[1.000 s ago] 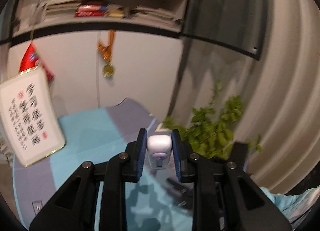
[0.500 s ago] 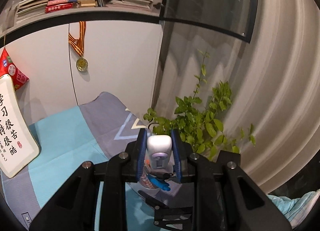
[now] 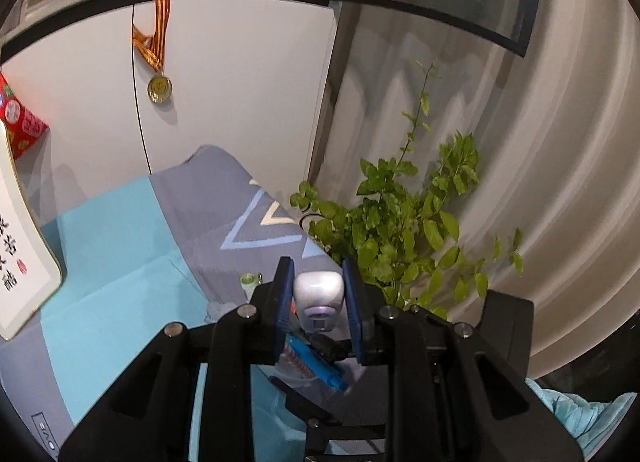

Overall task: Organize stationery
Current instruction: 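Carry the correction tape over the cup and release it with the left tool, then lower the filled cup onto the mat with the right tool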

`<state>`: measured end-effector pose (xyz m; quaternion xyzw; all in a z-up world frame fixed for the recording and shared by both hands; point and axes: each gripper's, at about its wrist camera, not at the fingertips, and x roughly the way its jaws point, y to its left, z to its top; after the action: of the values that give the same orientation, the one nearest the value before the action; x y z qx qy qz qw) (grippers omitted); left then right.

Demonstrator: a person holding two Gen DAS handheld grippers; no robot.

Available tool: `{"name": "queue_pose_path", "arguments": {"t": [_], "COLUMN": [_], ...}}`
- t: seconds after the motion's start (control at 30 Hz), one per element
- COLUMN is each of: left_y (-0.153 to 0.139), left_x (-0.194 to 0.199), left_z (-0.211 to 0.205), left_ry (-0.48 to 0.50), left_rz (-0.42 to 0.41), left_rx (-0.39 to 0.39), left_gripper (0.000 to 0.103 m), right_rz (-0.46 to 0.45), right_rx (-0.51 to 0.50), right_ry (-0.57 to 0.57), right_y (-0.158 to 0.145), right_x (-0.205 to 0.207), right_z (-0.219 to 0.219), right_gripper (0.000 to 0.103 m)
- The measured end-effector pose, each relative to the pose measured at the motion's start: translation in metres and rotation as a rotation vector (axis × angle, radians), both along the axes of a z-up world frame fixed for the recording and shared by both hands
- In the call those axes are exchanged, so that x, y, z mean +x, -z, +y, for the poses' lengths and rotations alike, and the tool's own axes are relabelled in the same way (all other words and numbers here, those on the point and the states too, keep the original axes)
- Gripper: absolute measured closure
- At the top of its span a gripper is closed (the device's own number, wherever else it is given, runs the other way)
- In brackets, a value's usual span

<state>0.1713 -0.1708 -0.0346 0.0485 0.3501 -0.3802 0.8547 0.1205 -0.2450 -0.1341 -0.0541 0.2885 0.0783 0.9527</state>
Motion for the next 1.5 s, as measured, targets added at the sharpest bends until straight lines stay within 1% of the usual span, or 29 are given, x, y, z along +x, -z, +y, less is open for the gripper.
{"name": "queue_pose_path", "arguments": {"t": [0.3,0.43,0.57,0.67,0.83,0.9,0.93,1.13,1.27,1.3,1.37,1.43,1.5], "left_y": [0.003,0.004,0.002,-0.001,-0.007,-0.010,-0.012,-0.016,-0.011,-0.008,-0.003,0.002,0.010], "left_x": [0.004,0.006,0.002,-0.001,-0.008,-0.014,-0.018,-0.034,-0.051,-0.056,-0.064,-0.068,-0.073], "left_z": [0.000,0.001,0.002,0.004,0.014,0.021,0.025,0.055,0.080,0.087,0.102,0.114,0.131], "left_ry": [-0.003,-0.008,-0.012,-0.009,-0.018,-0.031,-0.039,-0.082,-0.128,-0.145,-0.194,-0.237,-0.285], "left_rz": [0.018,0.041,0.022,0.016,0.000,-0.019,-0.033,-0.055,-0.075,-0.087,-0.115,-0.127,-0.117], "left_rx": [0.010,0.011,0.009,0.007,-0.015,-0.020,-0.022,-0.035,-0.018,-0.008,0.010,0.016,0.008], "left_gripper": [0.080,0.079,0.080,0.075,0.073,0.067,0.066,0.063,0.055,0.050,0.042,0.041,0.040], "right_rz": [-0.002,-0.002,-0.003,-0.002,-0.002,-0.002,-0.002,0.000,0.007,0.009,0.012,0.012,0.010], "right_rx": [0.002,-0.001,-0.001,0.000,0.000,0.001,0.001,-0.004,-0.009,-0.010,-0.014,-0.021,-0.028], "right_ry": [-0.001,0.000,0.000,0.000,-0.001,-0.001,-0.001,0.001,0.004,0.005,0.008,0.012,0.015], "right_y": [-0.001,0.000,0.000,0.000,0.000,0.000,0.000,0.000,0.001,0.002,0.002,0.003,0.003], "right_x": [0.000,0.000,0.000,0.000,0.000,0.000,0.000,0.000,0.001,0.002,0.003,0.003,0.003], "right_z": [0.001,0.001,0.002,0.002,0.002,0.001,0.001,0.001,0.001,0.001,0.002,0.002,0.003], "right_gripper": [0.033,0.033,0.033,0.033,0.033,0.033,0.033,0.033,0.033,0.033,0.033,0.033,0.033]}}
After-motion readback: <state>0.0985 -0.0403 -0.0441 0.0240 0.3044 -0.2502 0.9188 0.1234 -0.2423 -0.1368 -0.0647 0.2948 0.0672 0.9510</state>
